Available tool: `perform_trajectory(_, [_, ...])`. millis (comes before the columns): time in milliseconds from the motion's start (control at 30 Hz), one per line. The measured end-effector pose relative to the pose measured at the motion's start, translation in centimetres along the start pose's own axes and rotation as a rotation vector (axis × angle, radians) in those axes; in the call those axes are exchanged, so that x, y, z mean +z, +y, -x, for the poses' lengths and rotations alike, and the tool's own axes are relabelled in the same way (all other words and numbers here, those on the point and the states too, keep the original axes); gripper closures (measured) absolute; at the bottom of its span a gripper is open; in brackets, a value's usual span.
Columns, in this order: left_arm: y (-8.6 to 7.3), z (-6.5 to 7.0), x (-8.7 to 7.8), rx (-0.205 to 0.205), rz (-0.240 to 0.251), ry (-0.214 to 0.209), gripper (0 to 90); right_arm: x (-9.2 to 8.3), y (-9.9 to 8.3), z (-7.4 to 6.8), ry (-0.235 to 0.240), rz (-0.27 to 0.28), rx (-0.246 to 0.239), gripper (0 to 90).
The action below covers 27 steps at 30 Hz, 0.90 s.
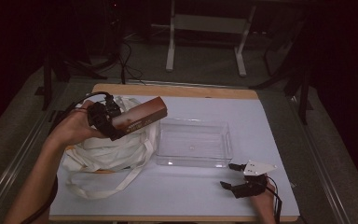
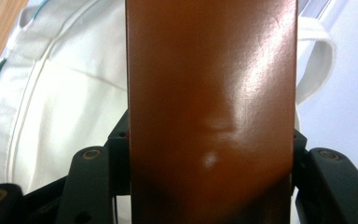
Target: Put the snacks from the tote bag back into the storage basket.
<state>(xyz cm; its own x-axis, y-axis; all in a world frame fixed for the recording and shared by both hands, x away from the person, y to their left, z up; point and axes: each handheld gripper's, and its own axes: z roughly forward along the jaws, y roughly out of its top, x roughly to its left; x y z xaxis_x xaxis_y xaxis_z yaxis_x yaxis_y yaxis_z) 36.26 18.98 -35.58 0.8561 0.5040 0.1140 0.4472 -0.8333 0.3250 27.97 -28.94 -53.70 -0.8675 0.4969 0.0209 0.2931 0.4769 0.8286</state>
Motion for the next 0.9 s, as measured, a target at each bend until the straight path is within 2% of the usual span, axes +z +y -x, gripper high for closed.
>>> perform_trajectory(200, [1.4, 0.5, 0.0, 0.028, 0.022, -0.009, 43.7, -0.1, 0.0, 0.0, 0.001, 0.010, 0.003, 20.6])
perform_trajectory(633, [4.1, 1.8, 0.8, 0.117, 0.003, -0.011, 43.7, -0.2, -0.1, 0.0, 0.002, 0.024, 0.001, 20.6])
perform_trajectory(833, [4.6, 2.0, 1.1, 0.129, 0.011, -0.014, 43.7, -0.2, -0.1, 0.0, 0.001, 0.024, 0.002, 20.6])
perform_trajectory(900, [5.0, 2.2, 1.4, 0.136, 0.030, -0.010, 43.8, -0.2, -0.1, 0.1, 0.002, 0.026, 0.002, 20.6])
